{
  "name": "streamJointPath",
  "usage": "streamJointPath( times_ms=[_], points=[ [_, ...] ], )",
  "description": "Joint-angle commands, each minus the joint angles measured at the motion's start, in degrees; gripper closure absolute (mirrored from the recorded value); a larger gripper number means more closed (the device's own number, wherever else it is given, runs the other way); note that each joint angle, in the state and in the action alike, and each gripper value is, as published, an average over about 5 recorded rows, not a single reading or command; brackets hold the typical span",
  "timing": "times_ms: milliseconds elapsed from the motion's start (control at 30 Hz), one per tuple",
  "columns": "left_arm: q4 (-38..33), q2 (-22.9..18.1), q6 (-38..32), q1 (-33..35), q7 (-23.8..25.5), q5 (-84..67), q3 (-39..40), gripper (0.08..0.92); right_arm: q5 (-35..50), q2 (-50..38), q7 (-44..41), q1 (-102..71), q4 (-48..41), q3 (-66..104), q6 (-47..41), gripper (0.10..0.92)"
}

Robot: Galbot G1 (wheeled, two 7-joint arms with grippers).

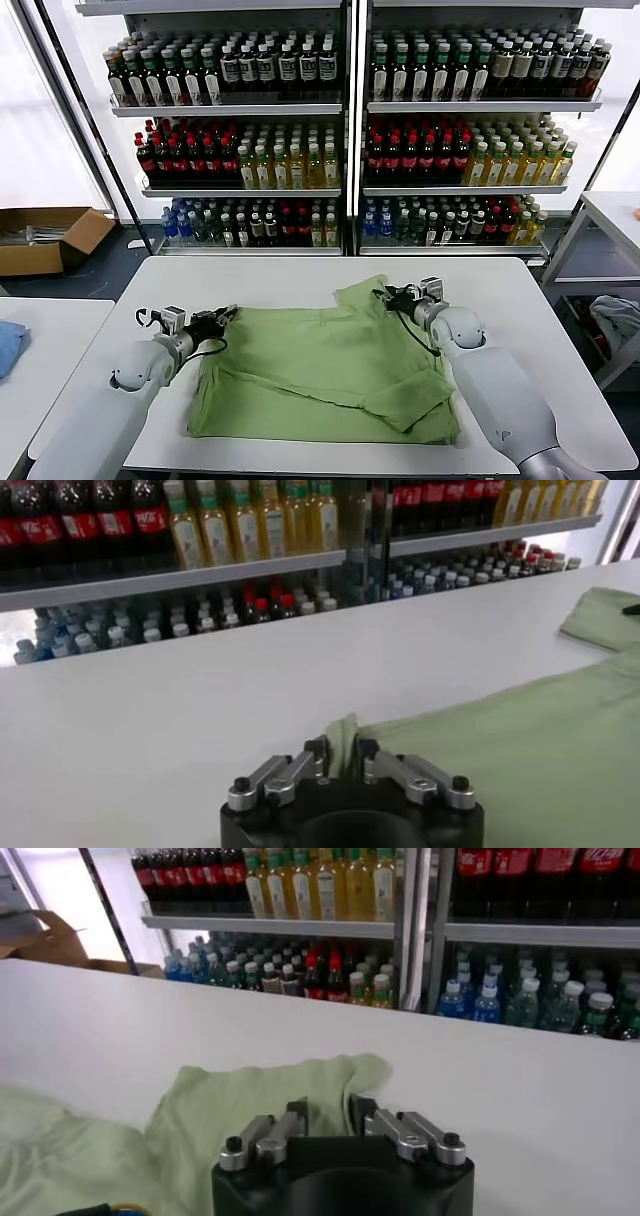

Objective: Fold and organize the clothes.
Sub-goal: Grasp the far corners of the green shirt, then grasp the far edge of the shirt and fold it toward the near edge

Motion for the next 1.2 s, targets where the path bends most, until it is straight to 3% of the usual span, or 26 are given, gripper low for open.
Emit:
streamJointPath(
  times_ms=[33,200,500,900,1200],
  points=[
    [-1.6,0.0,-0.3,0.8,-0.4,-0.8,0.0,0.854,1.9,0.0,0.6,-1.1,4.1,1.4,0.5,0.821],
    [-3.4,0.3,-1.3,0.8,-1.8,-2.6,-1.1,0.912,5.0,-1.2,1.6,-4.0,10.4,3.5,0.5,0.917],
    [-12.1,1.7,-1.8,5.2,-3.5,-4.7,-5.2,0.912,9.1,-5.3,3.6,-13.2,26.6,9.1,-0.9,0.920],
    [-26.7,3.3,-4.3,21.6,-4.7,-5.0,-14.6,0.912,10.8,-9.5,4.6,-35.3,45.1,21.6,-0.5,0.920],
    [-33.6,1.9,-5.0,32.9,-5.0,-4.3,-19.5,0.912,9.2,-8.3,4.2,-50.9,54.9,29.8,0.6,0.920]
  ],
)
